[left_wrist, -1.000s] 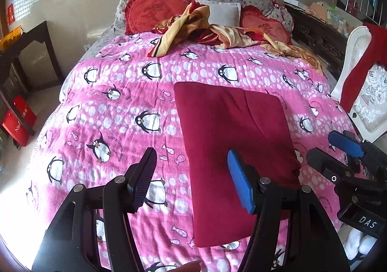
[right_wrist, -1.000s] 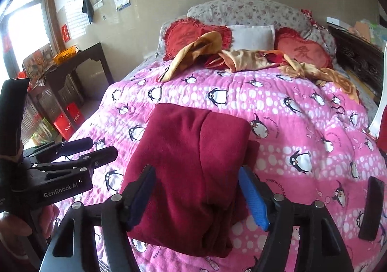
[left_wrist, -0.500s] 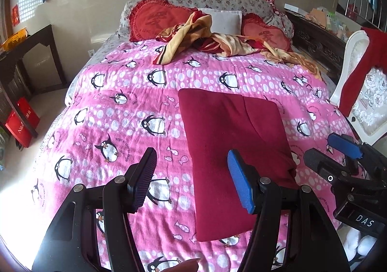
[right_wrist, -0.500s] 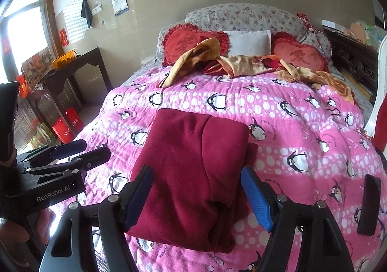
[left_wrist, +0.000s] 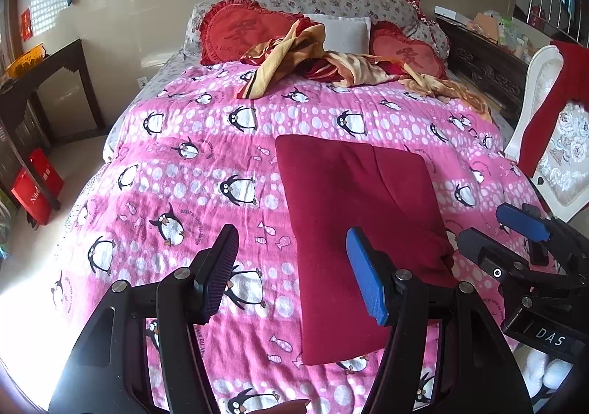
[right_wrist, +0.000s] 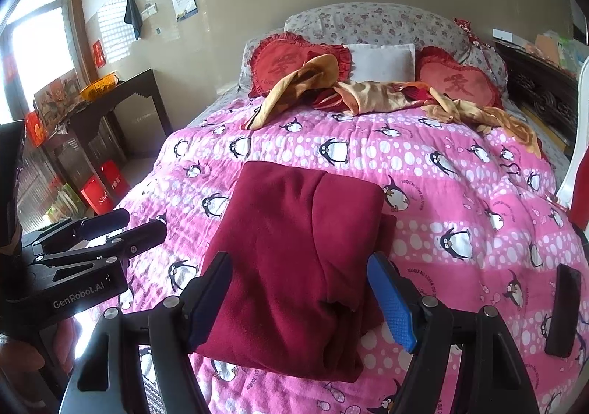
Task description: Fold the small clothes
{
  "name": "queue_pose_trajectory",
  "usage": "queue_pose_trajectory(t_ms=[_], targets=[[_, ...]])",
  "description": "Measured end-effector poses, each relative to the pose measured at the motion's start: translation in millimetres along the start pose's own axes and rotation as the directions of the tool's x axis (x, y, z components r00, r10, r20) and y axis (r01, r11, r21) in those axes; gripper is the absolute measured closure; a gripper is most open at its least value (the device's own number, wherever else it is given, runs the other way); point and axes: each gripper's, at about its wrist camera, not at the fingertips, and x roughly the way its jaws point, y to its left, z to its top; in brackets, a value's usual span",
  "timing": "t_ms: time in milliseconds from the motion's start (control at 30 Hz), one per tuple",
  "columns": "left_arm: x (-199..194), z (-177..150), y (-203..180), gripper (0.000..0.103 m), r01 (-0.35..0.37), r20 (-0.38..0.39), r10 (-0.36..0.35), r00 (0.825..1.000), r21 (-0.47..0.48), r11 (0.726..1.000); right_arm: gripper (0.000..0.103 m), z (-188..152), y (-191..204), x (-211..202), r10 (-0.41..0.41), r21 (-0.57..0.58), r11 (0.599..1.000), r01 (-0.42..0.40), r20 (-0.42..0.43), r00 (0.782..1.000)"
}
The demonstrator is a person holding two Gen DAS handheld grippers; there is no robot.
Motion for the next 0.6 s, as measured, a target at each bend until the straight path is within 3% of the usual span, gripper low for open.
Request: queue_pose_trajectory(t_ms=[600], targets=[[12,1,1,0.042,0.0,-0.023,0.0,1.0,-0.001,1.0,0.029,3,4,13,0.003,0.006,1.0,-0.003,-0.028,1.0]])
